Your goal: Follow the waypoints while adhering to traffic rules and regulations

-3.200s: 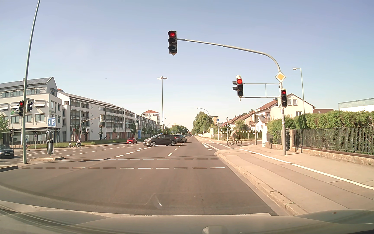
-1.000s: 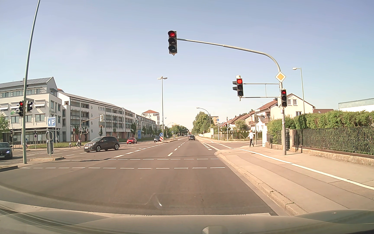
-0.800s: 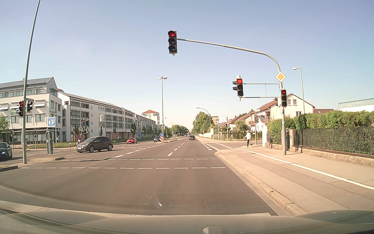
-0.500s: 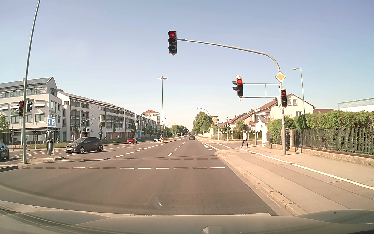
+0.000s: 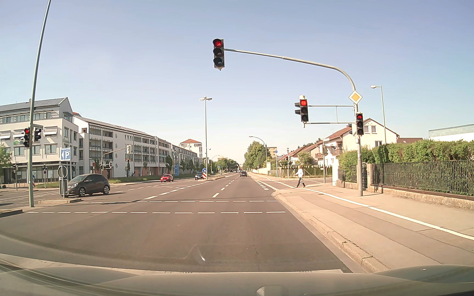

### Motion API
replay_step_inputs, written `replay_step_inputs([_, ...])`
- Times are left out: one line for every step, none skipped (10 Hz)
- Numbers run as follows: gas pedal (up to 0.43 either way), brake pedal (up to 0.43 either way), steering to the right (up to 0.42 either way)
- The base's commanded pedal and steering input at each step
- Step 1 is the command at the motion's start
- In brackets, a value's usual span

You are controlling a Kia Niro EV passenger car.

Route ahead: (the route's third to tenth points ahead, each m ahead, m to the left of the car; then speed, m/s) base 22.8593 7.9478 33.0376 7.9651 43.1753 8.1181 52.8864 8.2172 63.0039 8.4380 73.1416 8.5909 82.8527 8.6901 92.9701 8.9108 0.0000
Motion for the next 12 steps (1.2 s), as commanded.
replay_step_inputs([0.0, 0.293, 0.007])
replay_step_inputs([0.0, 0.293, 0.007])
replay_step_inputs([0.0, 0.293, 0.006])
replay_step_inputs([0.0, 0.293, 0.006])
replay_step_inputs([0.0, 0.293, 0.006])
replay_step_inputs([0.0, 0.293, 0.007])
replay_step_inputs([0.0, 0.293, 0.007])
replay_step_inputs([0.0, 0.293, 0.006])
replay_step_inputs([0.0, 0.293, 0.007])
replay_step_inputs([0.0, 0.293, 0.006])
replay_step_inputs([0.0, 0.293, 0.007])
replay_step_inputs([0.0, 0.293, 0.007])
